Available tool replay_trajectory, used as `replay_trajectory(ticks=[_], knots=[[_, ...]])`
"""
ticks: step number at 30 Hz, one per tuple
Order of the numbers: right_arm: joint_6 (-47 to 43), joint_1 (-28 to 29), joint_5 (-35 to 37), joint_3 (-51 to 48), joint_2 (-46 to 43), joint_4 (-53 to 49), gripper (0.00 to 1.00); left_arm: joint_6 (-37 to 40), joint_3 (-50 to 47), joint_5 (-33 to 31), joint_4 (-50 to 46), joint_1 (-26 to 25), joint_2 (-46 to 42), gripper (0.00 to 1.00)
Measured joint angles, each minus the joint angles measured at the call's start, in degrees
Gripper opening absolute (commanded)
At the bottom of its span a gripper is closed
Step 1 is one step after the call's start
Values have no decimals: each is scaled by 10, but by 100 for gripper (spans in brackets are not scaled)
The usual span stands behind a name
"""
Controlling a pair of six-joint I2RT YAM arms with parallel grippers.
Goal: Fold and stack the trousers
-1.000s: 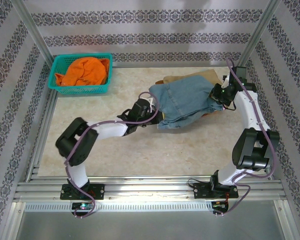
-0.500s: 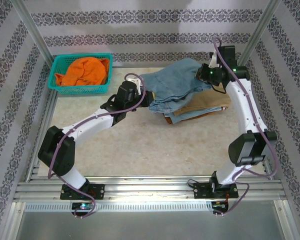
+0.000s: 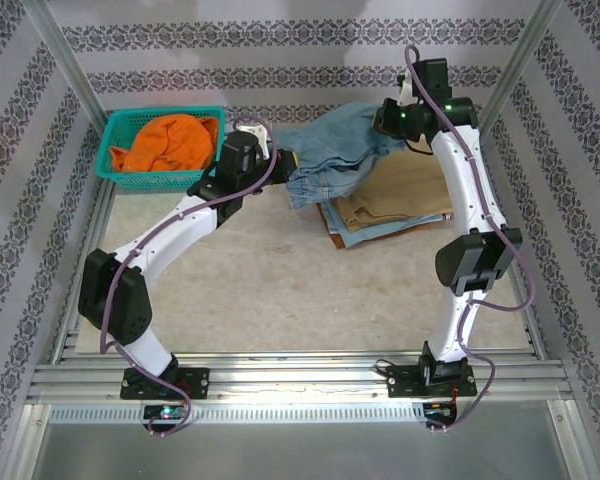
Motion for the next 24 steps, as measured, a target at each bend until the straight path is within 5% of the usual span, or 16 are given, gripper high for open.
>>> replay_trajectory(ticks=[12, 24], knots=[[16, -48, 0, 188, 118, -24, 0, 16, 182, 26, -41, 25, 97, 0], [9, -169, -4, 110, 147, -23, 0, 18, 330, 52, -39, -45, 290, 0]])
